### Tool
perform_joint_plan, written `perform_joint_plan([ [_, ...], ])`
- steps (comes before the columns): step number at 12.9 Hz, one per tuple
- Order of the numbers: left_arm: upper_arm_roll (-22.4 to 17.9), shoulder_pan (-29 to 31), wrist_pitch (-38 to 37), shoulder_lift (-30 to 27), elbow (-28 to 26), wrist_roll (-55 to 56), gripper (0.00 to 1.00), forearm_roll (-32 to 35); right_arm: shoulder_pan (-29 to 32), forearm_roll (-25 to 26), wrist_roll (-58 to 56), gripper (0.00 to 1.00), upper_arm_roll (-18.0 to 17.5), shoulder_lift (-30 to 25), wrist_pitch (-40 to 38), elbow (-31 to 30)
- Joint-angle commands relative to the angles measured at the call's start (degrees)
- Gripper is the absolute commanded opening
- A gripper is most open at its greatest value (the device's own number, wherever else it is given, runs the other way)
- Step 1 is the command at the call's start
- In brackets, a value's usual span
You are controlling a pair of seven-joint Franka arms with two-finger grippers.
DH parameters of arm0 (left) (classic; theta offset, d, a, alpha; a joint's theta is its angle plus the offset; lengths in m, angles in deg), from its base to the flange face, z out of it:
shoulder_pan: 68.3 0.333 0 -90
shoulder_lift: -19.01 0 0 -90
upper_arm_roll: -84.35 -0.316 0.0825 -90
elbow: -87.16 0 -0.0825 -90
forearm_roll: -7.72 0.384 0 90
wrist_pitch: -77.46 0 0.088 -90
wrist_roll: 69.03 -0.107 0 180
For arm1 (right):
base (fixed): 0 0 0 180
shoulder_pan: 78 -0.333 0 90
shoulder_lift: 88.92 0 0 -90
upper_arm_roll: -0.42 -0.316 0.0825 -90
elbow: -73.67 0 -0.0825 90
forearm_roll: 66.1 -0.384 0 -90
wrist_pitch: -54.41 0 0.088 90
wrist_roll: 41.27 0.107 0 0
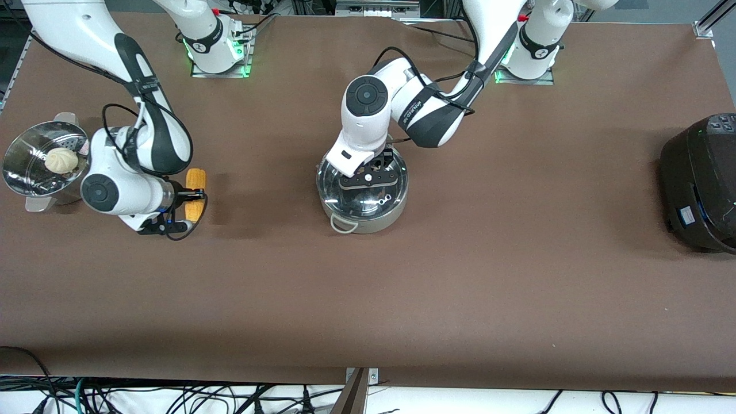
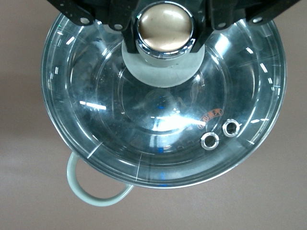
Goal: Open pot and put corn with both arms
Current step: 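Grasp the lid knob with the left gripper while the right gripper grasps the corn, then lift the lid off with the left gripper while the right gripper carries the corn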
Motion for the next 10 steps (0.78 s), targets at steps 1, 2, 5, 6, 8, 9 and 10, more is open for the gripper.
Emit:
perform_joint_plan([
  [1,-1.1,-0.2,-0.3,-2.0,-0.7,0.4,0.00,0.7,-1.5,0.0,0.6,0.06,0.0,-0.7,-10.9,8.7],
  [2,-1.3,0.2,-2.3,-3.3,-0.7,0.4,0.00,0.6,-2.0,-0.5,0.4,0.06,0.0,-0.7,-14.0,11.2],
  [5,-1.3,3.2,-8.1,-9.4,-0.8,-0.6,0.00,0.0,-3.8,-6.5,1.4,0.06,-1.8,-0.7,-19.8,17.2],
  [6,-1.2,5.1,-9.2,-11.6,-2.1,-3.7,0.00,-0.1,-4.6,-8.3,3.0,0.06,-1.9,-0.7,-20.0,17.6],
  [8,-1.3,10.5,-8.5,-17.7,-9.8,-14.3,0.00,-3.4,-7.9,-11.8,5.9,0.06,-2.2,-0.7,-19.9,17.8],
  [9,-1.5,13.6,-7.5,-21.1,-14.5,-19.5,0.00,-4.0,-10.6,-13.9,7.2,0.06,-2.2,-0.6,-19.2,17.9],
  [10,-2.1,16.4,-7.0,-24.2,-19.4,-25.1,0.00,-4.0,-13.4,-15.8,8.4,0.06,-2.2,0.0,-19.1,17.9],
])
